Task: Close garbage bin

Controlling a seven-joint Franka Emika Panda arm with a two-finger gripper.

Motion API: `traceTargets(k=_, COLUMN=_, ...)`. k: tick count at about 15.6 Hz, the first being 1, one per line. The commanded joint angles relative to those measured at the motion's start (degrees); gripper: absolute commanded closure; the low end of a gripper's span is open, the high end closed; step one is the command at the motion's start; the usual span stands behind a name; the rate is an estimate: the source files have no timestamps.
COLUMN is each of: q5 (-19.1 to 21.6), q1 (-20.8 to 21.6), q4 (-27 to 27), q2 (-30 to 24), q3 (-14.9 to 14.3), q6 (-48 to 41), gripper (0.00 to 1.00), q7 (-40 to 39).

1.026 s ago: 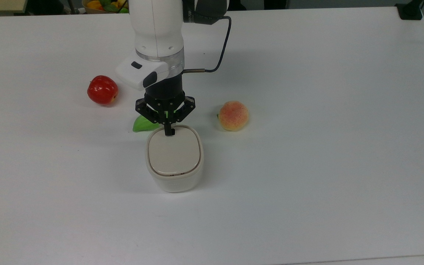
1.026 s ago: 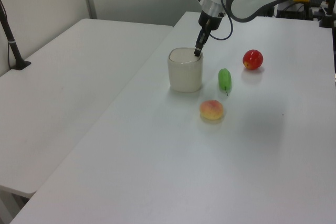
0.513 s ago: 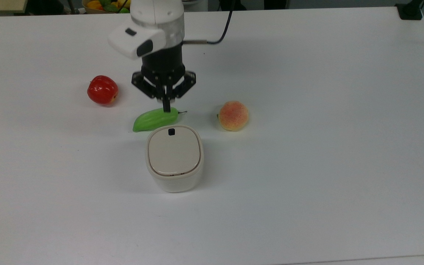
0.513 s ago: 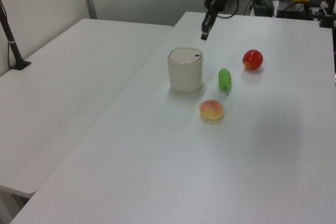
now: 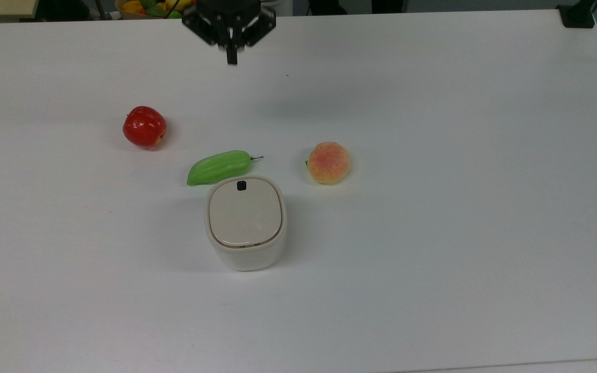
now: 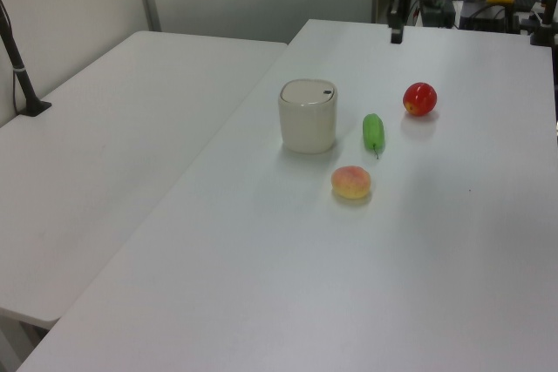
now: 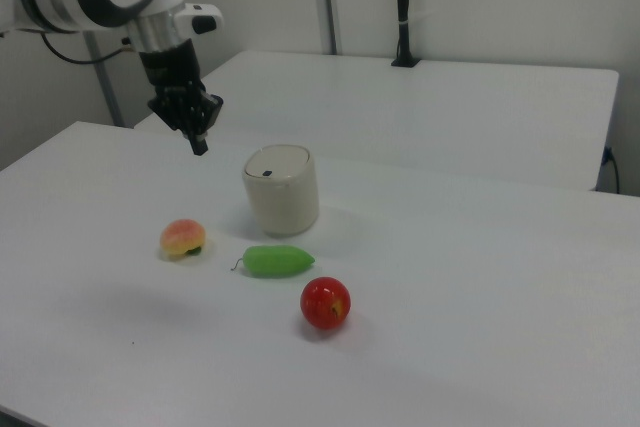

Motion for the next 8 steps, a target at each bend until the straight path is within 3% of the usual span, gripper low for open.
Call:
traceTargets(k=1, q5=-1.19, q1=0.43, q4=-3.49, q2=-4.35, q3=-0.26, q6=-3.02, gripper=0.98, q7=1.36)
traceTargets(k=4, q5=-1.19, q1=-0.19, q4=-4.20, q2=-5.59, q3=-0.61, q6=-3.54, gripper=0.83, q7=1.28)
traceTargets(k=7, q5=-1.19, q1=-1.32, q4=-4.02, q2=-5.85, q3=-0.88, q6=-4.33, gripper=0.41, q7=0.13)
traceTargets(k=8, q5=-1.28, q1=-1.51, q4=-4.02, q2=-6.03, q3=-0.88, q6=-4.25, gripper=0.17, q7=-0.22)
